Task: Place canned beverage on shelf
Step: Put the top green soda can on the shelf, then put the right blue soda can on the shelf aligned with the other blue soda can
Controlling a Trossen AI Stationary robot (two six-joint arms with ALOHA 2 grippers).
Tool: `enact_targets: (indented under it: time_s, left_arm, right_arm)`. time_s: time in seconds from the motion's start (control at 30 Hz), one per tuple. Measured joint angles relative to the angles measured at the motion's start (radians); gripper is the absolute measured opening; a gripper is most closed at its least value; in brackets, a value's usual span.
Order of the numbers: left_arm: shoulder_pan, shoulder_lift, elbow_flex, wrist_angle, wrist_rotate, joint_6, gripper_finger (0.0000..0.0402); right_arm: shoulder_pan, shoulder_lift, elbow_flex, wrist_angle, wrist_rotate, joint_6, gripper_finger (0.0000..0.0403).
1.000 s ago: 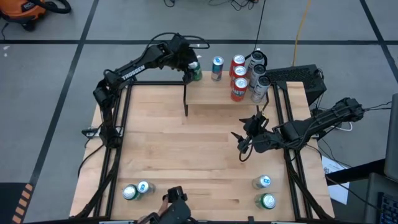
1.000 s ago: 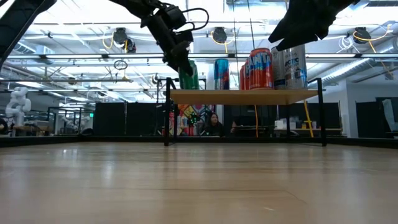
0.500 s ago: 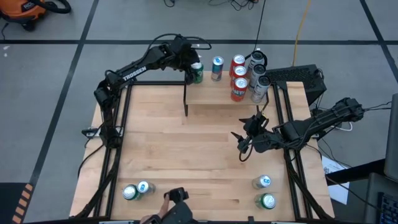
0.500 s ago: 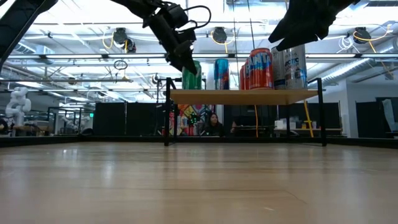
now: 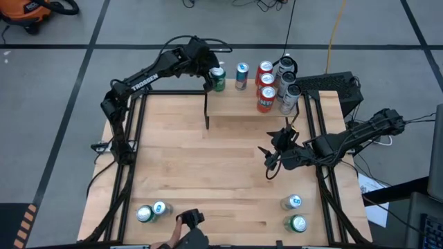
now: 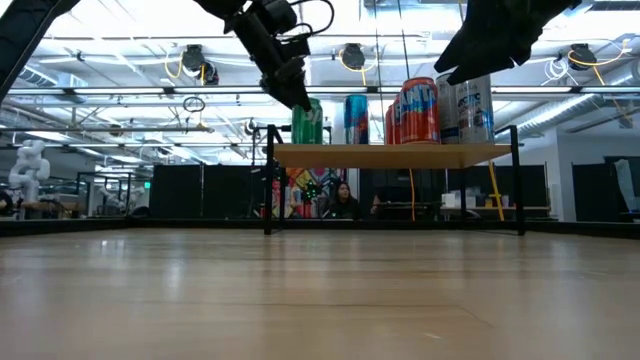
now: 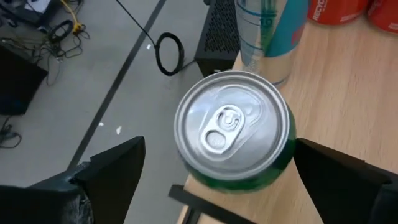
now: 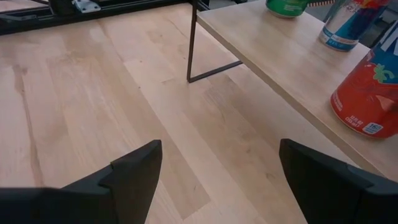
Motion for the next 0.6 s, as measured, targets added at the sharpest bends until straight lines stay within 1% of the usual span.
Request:
enact_targets:
  time_s: [0.17, 0.33, 0.47, 0.53, 0.6]
  left_arm:
    - [-0.006, -0.042, 0.000, -0.062, -0.022, -0.016, 0.0393]
    - [-0.047, -0.107, 0.000, -0.215, -0.069, -0.028, 0.0393]
    - [-0.106, -0.172, -0.001, -0.341, -0.144, -0.080, 0.0392]
    - [-0.143, -0.210, -0.004, -0.420, -0.156, -0.126, 0.0392]
    - [-0.200, -0.250, -0.021, -0.461, -0.158, -0.184, 0.0392]
  right_arm:
    - [0.000, 0.000, 0.000, 0.000, 0.006, 0.001, 0.0312]
    - [0.031, 0.001, 0.000, -0.001, 0.074, 0.003, 0.0312]
    - [0.060, 0.001, 0.000, 0.000, 0.101, 0.002, 0.0312]
    - [0.072, 0.001, 0.000, 0.000, 0.103, -0.001, 0.0312]
    - [0.086, 0.001, 0.000, 0.000, 0.104, -0.001, 0.0312]
